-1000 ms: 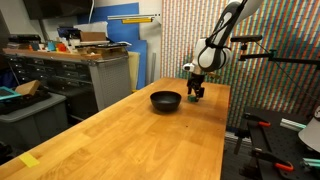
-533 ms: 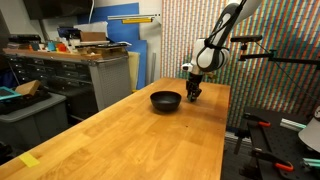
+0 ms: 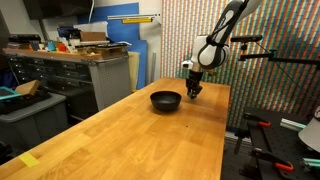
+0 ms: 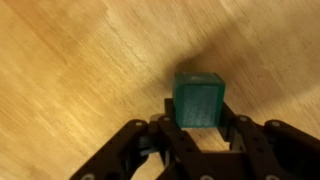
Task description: Pick up the green block from the table and put it in the black bowl.
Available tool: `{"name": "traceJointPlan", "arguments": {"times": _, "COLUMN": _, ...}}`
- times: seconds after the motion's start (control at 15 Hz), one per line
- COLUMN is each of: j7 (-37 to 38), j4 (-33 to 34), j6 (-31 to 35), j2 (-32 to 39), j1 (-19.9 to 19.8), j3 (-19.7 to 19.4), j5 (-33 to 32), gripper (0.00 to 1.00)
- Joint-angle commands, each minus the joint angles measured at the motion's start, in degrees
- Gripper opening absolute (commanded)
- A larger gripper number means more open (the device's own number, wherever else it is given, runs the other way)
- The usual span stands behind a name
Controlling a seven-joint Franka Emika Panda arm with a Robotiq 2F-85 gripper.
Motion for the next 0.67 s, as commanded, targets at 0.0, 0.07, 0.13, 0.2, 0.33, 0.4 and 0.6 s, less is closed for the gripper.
{"name": "traceJointPlan", "arguments": {"times": 0.0, "j7": 0.49, "j4": -1.21, "j6": -4.18, "j2": -5.11, "j1": 1.7, "j3": -0.26, "j5": -0.91, "gripper": 0.17}}
{"name": "traceJointPlan", "arguments": {"times": 0.07, "j7": 0.64, "j4": -0.8, "j6": -5.63, "j2": -5.98, "j1": 2.42, "j3": -0.66, "j5": -1.02, "gripper": 0.17}}
{"name": "traceJointPlan", "arguments": {"times": 0.13, "j7": 0.83, "j4": -0.38, "j6": -7.22, "j2": -7.06, "j1": 3.22, "j3": -0.96, "j5": -1.05, "gripper": 0.17}}
{"name": "traceJointPlan", "arguments": {"times": 0.2, "j7": 1.06, "j4": 0.16, "j6": -8.9, "j2": -8.16, "j1": 4.05, "j3": -1.26, "j5": -1.05, "gripper": 0.17}}
{"name": "traceJointPlan", "arguments": {"times": 0.33, "j7": 1.45, "j4": 1.68, "j6": -12.61, "j2": -10.25, "j1": 5.77, "j3": -2.04, "j5": -1.32, "gripper": 0.17}}
{"name": "traceJointPlan", "arguments": {"times": 0.4, "j7": 1.69, "j4": 2.7, "j6": -14.57, "j2": -11.13, "j1": 6.7, "j3": -2.46, "j5": -1.49, "gripper": 0.17}}
{"name": "traceJointPlan", "arguments": {"times": 0.6, "j7": 2.57, "j4": 6.7, "j6": -20.2, "j2": -12.6, "j1": 9.26, "j3": -3.09, "j5": -1.47, "gripper": 0.17}}
